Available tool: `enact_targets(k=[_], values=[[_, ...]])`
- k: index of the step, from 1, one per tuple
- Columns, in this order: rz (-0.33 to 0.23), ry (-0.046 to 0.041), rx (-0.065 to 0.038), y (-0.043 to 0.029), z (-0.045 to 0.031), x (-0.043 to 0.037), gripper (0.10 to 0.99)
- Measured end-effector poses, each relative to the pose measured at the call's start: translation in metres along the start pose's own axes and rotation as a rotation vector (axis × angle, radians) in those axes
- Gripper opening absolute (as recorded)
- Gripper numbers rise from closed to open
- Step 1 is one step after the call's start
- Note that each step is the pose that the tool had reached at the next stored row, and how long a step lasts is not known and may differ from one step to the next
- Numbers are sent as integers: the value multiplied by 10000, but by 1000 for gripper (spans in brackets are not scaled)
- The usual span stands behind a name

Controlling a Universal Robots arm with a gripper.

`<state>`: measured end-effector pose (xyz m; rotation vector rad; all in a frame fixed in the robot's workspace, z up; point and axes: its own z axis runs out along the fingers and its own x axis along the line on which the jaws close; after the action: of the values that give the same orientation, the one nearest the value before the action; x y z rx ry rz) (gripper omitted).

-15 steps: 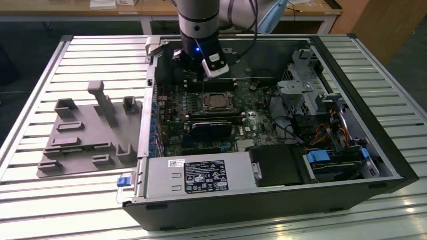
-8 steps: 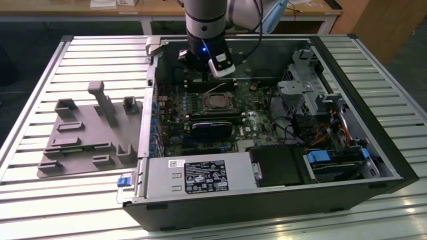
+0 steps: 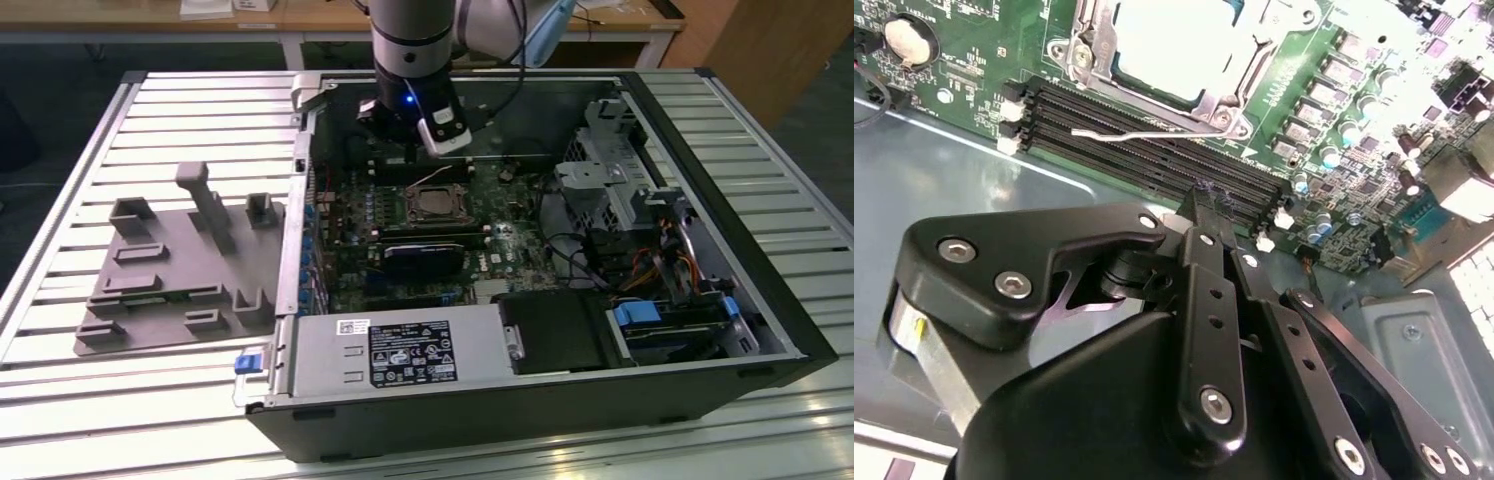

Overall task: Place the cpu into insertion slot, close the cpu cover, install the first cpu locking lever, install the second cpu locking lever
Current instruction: 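Install the first cpu locking lever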

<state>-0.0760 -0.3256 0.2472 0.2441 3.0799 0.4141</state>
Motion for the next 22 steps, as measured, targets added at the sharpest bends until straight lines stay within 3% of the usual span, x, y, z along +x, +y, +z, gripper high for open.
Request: enact_targets(k=[5, 11, 22], values=[[-16, -60, -7, -16, 53, 0, 102], [-73, -264, -42, -27, 101, -16, 102], [-84, -307, -49, -15, 175, -206, 102]])
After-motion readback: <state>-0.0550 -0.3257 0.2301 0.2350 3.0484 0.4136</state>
